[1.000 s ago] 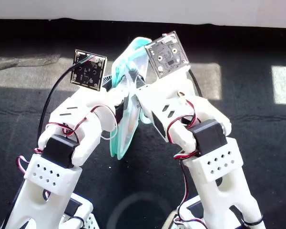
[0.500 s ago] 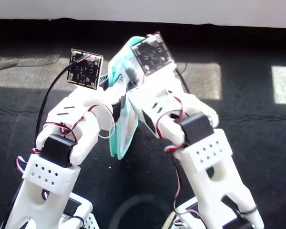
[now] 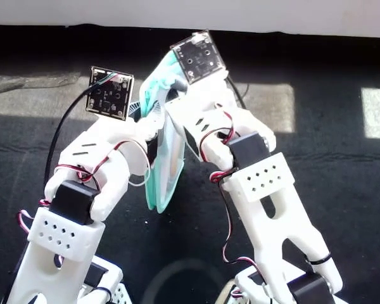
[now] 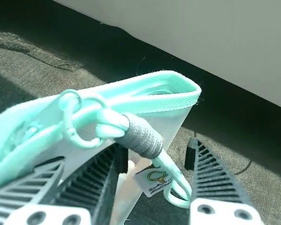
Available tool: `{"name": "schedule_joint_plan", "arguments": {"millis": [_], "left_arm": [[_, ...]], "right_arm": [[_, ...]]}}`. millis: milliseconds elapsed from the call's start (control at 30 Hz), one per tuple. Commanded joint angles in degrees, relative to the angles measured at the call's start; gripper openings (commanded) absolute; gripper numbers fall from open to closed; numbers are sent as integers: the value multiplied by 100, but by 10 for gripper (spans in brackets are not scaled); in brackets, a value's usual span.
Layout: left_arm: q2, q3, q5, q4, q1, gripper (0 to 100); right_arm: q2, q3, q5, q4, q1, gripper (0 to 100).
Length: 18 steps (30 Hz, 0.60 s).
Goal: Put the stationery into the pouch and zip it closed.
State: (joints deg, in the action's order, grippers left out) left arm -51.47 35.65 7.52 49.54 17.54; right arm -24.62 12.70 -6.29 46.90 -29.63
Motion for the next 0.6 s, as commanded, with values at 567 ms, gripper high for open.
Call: {"name": "schedule_joint_plan", "arguments": {"millis": [567], "left_arm": [[-22, -57, -53, 0, 259, 18]], "right_arm": [[-4, -1112, -1433, 1130, -444, 246]]}}
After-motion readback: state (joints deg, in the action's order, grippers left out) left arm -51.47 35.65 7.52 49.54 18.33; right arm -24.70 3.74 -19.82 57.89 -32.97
